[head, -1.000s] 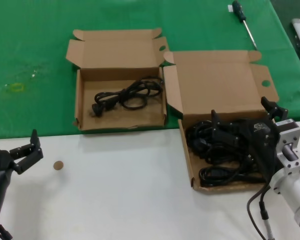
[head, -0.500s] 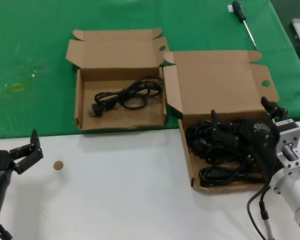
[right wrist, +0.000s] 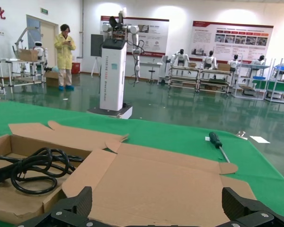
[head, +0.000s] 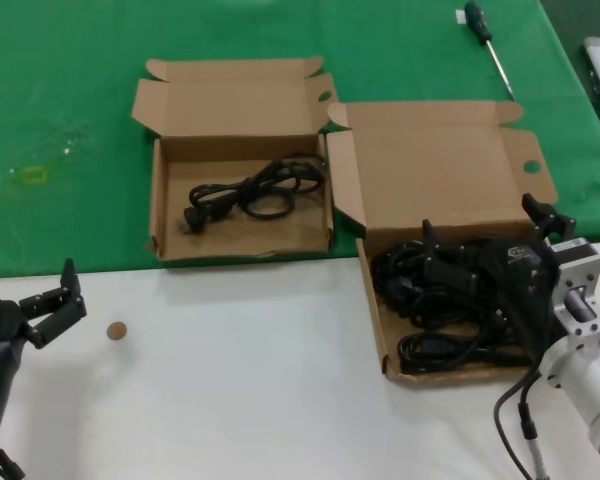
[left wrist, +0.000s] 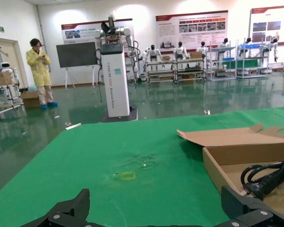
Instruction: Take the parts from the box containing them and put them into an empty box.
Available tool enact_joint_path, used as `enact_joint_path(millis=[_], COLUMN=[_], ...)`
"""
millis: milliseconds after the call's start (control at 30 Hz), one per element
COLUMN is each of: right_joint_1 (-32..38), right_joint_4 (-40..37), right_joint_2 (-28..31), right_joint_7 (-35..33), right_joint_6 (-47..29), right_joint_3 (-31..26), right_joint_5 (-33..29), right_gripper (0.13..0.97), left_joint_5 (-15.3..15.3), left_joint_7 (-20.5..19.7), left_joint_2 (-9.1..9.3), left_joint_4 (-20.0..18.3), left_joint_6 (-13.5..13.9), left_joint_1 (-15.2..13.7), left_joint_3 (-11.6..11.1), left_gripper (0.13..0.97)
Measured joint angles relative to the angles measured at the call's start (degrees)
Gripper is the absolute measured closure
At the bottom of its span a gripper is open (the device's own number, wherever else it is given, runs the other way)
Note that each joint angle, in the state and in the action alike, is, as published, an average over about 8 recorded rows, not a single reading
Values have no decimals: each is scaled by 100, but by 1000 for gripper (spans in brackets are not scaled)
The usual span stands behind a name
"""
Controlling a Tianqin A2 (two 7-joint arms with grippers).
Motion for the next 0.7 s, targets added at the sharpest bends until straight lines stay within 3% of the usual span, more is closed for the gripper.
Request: enact_joint_path(millis=[700], right_joint_1=[0], right_joint_4=[0], right_joint_2=[0], right_joint_7=[0], right_joint_6=[0], right_joint_3=[0], right_joint_5=[0], right_gripper=[129], left_joint_5=[0], left_joint_7=[0], left_joint_2=[0], left_joint_4=[0], left_joint_6=[0], left_joint_1=[0], left_joint_3=[0], left_gripper=[132])
